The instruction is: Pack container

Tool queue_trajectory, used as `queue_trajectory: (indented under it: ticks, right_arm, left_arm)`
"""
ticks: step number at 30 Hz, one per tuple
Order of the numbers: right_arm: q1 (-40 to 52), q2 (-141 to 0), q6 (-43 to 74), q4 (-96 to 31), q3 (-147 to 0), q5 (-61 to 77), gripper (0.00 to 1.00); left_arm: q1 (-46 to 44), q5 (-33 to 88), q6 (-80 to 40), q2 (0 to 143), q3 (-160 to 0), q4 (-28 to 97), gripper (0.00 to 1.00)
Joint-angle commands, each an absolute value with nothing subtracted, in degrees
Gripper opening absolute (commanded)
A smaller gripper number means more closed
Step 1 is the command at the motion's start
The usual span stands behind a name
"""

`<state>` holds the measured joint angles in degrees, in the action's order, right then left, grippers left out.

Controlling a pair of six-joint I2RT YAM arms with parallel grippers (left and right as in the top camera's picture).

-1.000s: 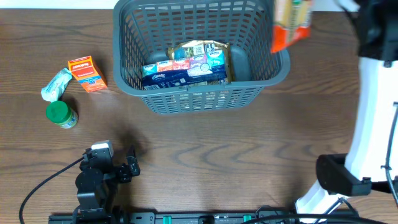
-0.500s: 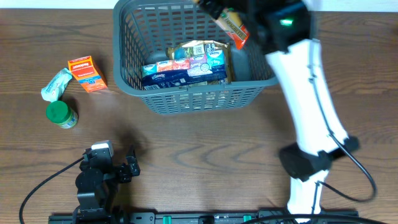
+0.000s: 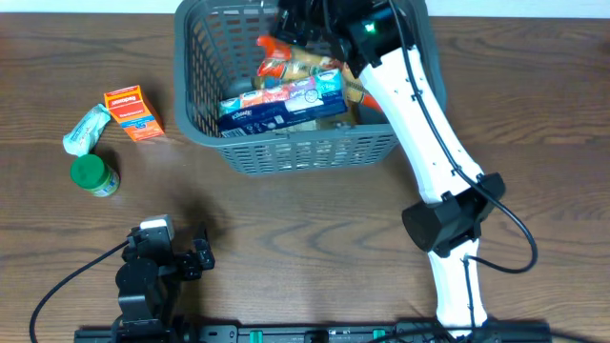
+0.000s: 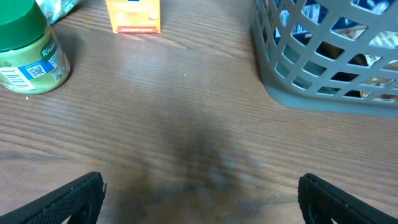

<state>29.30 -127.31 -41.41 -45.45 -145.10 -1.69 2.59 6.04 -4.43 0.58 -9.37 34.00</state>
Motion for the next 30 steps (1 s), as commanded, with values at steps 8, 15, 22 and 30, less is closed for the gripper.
queue_trajectory:
  ticks: [8,15,22,30]
  right_arm:
    - [30.1,-106.4,-6.9,-72.1,-147.4,-7.1,0.99]
    - [30.0,-95.7,6.0,-92.5,-147.4,-7.1,0.99]
    - [30.1,-88.9,7.7,-97.3,-146.8,-5.3,0.99]
    - [30.0,-84.4,5.6,-97.3,-141.5,-7.3,0.99]
  left_arm:
    - [3.0,6.4,-3.7,0.2,-8.8,33.8,0.99]
    - [3.0,6.4,-3.7,0.2,-8.8,33.8,0.99]
    - [3.0,6.4,-3.7,0.2,-8.8,33.8,0.99]
    - [3.0,6.4,-3.7,0.2,-8.8,33.8,0.99]
